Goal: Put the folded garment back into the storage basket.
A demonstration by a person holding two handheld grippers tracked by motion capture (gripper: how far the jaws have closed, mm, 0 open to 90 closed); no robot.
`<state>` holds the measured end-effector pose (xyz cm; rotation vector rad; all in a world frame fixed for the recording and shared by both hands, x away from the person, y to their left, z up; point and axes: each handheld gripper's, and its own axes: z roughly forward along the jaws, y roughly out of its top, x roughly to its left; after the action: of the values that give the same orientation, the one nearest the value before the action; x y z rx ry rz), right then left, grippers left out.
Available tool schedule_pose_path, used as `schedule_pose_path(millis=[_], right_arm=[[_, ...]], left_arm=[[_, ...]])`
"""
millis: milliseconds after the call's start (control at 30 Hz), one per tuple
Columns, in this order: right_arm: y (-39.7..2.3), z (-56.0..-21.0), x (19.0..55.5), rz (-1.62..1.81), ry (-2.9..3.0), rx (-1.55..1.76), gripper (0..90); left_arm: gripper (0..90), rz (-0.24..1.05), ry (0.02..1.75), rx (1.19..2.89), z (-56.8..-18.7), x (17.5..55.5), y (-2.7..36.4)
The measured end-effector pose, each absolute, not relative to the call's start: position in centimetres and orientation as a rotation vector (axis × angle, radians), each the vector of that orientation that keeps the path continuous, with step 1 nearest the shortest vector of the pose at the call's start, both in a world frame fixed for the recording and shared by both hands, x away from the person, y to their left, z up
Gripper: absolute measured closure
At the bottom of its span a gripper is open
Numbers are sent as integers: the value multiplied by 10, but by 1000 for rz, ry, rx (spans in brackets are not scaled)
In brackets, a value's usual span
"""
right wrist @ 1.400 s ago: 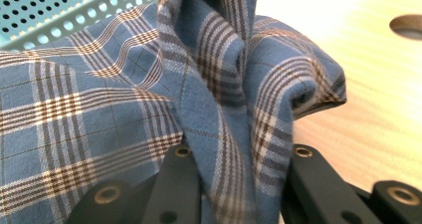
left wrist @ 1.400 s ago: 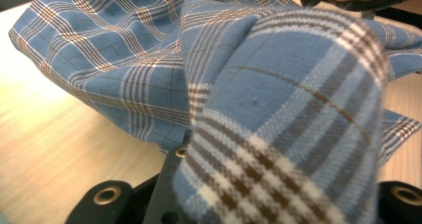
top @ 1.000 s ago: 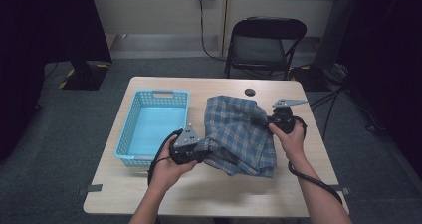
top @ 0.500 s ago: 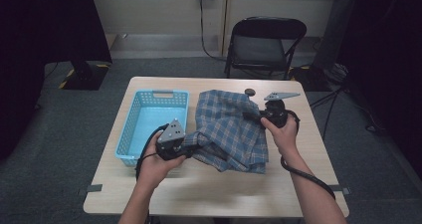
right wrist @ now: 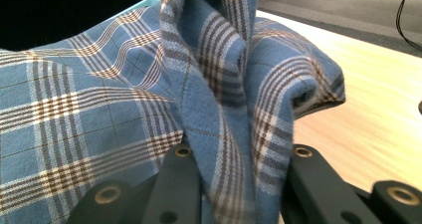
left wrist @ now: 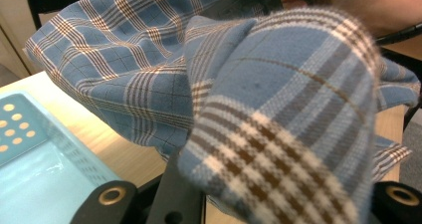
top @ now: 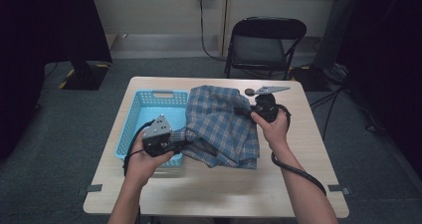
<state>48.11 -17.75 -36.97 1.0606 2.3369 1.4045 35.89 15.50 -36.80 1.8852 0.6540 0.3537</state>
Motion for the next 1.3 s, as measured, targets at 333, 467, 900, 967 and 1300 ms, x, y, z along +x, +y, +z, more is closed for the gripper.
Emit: schedule_pose_path(millis=[333,467,900,967,1300], right_arm=[[-155,-361,488,1410,2341,1045,773],[-145,-356,491,1413,2343,1035,773],[-109,-347,499,1397,2329,1010,771],[-106,-347,501,1393,2334,1008,770],[-86,-343,502,1391,2321,991,769]], left_arm=[[789,379,691,1857,-363,359,175],[789,397,707,1844,-360,358,184],[789,449,758,1808,-357,356,210],[789,457,763,1799,-357,356,213],[790,495,801,1755,-355,356,231]])
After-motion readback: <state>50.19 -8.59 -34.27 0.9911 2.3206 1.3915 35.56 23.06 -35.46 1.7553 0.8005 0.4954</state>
